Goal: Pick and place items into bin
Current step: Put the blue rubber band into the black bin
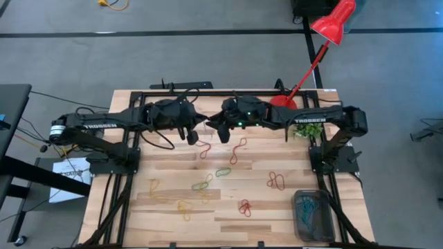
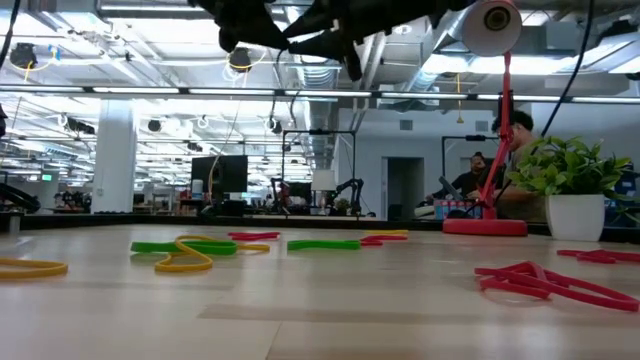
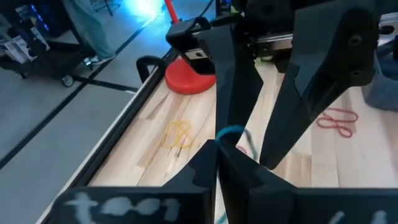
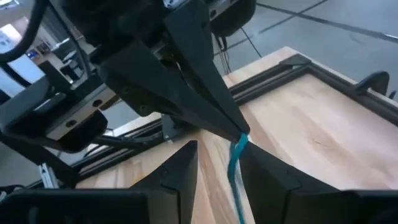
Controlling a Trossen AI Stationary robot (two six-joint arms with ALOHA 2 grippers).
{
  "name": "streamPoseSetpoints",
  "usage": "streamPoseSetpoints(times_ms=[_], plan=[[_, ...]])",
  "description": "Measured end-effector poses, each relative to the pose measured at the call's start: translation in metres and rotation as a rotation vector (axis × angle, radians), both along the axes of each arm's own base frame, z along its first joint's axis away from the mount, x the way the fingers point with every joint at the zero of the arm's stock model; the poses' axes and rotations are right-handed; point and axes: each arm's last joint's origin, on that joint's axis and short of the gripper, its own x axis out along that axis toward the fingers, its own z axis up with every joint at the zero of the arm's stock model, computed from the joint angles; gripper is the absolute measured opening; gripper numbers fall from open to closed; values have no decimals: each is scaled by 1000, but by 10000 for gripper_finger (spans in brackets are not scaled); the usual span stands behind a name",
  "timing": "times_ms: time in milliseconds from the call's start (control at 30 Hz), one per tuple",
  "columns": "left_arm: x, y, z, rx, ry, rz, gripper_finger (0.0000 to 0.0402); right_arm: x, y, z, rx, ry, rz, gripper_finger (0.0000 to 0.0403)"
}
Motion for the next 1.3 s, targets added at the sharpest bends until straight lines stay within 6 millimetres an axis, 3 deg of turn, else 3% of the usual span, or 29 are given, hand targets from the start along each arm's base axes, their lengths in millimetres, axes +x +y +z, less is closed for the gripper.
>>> streamPoseSetpoints(times_ms=[300, 467, 700, 967, 1300], plan=[[1, 0, -2, -10, 14, 2, 0, 4, -7, -8, 7, 24, -19, 106], [1, 0, -2, -15, 9, -9, 0, 4, -9, -10, 5, 33, -19, 78], [1, 0, -2, -10, 13, 1, 0, 3, -9, -10, -65, 38, 3, 7], [1, 0, -2, -12, 11, 18, 2, 3, -9, -11, -64, 46, 3, 4], [0, 0, -3, -18, 22, 21, 64, 2, -8, -13, -59, 75, 3, 1]])
